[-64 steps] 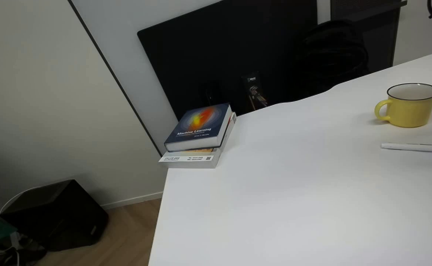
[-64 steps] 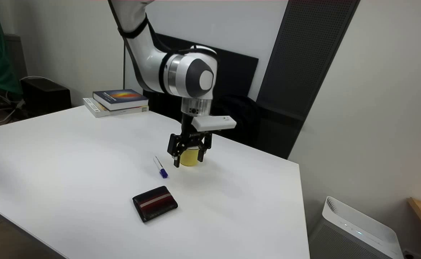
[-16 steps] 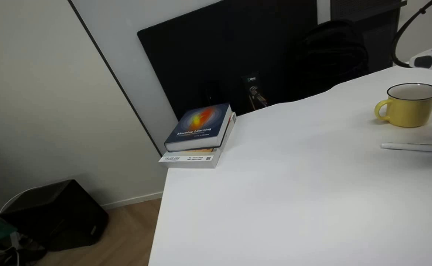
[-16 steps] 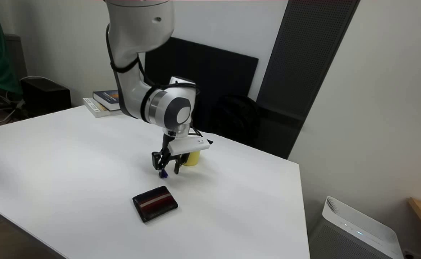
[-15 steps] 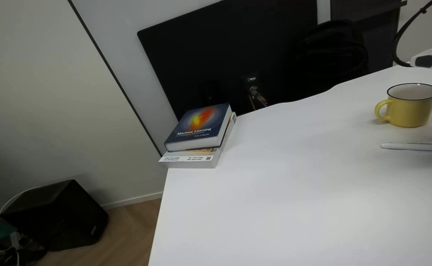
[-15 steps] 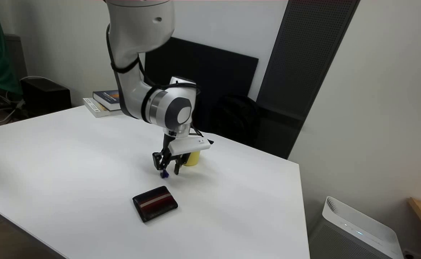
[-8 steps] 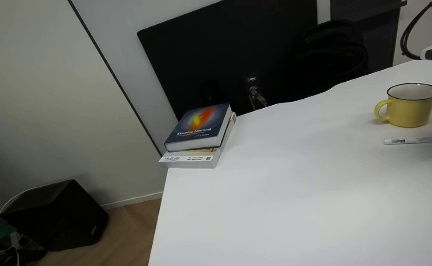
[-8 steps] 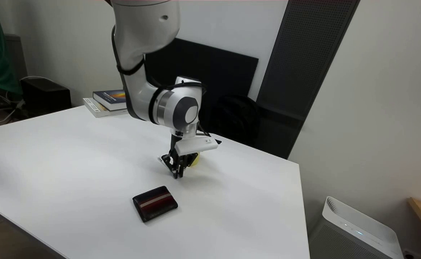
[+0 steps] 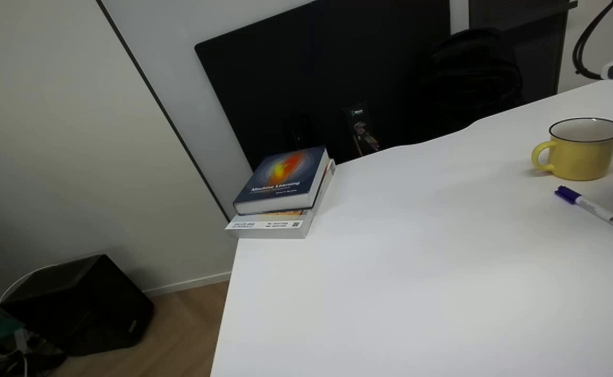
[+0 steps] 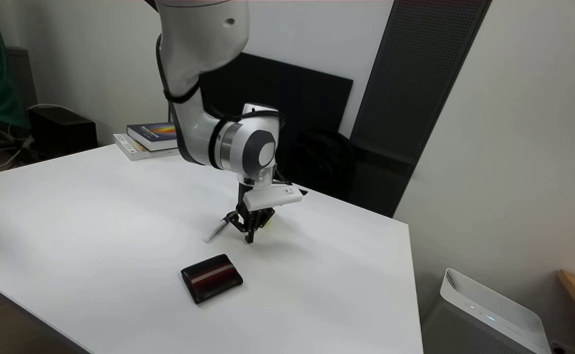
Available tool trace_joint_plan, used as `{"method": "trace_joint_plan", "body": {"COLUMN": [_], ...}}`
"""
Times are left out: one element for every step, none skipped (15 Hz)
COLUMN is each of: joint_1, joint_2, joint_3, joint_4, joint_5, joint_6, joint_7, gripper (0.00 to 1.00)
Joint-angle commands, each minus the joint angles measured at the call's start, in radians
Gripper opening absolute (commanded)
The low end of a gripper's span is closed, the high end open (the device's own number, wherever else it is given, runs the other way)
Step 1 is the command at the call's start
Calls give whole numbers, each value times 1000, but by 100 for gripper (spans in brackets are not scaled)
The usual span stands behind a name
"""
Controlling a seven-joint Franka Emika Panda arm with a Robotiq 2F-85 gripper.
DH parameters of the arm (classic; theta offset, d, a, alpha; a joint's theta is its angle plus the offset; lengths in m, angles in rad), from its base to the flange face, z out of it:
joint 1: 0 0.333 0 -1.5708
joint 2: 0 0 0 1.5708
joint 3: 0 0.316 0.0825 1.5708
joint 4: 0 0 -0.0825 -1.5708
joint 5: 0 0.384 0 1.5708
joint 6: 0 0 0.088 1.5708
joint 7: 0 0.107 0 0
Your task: Put the marker in the cup
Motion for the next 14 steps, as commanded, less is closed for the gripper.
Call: {"method": "trace_joint_plan", "body": {"joint_1": [18,27,48,68,77,84,91,109,119,135,143,147,152,157], "joint_2": [-12,-17,-24,-31,-40,-49,-58,-65,-70,-76,-79,-78,-75,-69], "joint_3": [-7,-12,-26,-40,-41,-40,-39,-49,-50,-57,-56,-51,-50,-48], "joint_4": [21,25,34,40,47,53,58,65,73,80,86,95,104,114], "joint_5": [-29,-29,-31,-37,-42,-48,-52,-67,-76,-86,-86,-84,-77,-69], "joint_6": [-48,-71,-109,-141,-180,-212,-241,-265,-294,-320,-341,-357,-373,-386], "joint_7": [56,72,115,162,192,223,250,299,341,405,467,522,571,619], "gripper": [25,26,32,39,47,53,59,67,73,81,86,94,98,100]}}
